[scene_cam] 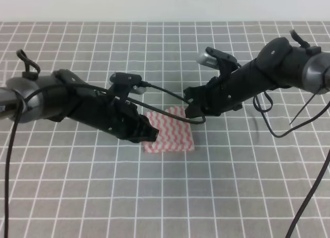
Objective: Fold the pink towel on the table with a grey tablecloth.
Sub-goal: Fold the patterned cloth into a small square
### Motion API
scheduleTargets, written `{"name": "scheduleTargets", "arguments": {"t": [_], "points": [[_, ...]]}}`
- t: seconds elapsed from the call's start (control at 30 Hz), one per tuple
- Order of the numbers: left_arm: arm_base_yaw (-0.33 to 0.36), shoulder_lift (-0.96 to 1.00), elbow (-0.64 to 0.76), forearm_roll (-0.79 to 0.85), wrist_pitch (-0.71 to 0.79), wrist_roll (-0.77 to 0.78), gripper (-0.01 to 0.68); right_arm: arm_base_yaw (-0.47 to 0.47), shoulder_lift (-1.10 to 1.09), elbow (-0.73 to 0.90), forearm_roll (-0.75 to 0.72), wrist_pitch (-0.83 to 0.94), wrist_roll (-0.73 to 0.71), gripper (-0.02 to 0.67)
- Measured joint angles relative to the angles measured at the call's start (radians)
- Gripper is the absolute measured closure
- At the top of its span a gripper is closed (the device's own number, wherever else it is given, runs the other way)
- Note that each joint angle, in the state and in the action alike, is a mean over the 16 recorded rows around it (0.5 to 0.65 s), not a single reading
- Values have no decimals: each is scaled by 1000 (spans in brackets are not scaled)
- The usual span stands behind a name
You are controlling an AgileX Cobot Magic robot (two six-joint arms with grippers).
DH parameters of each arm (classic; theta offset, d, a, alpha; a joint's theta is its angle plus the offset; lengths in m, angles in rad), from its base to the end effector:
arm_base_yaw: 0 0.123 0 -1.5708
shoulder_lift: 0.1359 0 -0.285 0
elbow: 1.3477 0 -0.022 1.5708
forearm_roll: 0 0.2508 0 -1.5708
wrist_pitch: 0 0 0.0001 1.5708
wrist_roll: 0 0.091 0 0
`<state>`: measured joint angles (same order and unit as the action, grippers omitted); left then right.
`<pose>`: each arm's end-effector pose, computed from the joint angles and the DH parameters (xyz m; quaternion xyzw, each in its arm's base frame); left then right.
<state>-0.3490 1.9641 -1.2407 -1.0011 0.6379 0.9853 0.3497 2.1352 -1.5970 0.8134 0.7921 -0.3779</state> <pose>0.3603 -0.1797 0.1708 0.2705 0.8914 -0.2820 0.2294 0.4132 0.2008 0.1835 -0.1092 0.9280 0.3210 0.1544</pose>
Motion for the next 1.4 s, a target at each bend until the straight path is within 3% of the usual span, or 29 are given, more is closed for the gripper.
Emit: {"name": "scheduleTargets", "arguments": {"t": [0.97,1.4], "points": [[0,37,0,55,-5,-63,676,-9,137,-146,37,8,4,664],[0,-42,1,62,-49,-58,676,-32,76,-162,2,41,8,664]]}}
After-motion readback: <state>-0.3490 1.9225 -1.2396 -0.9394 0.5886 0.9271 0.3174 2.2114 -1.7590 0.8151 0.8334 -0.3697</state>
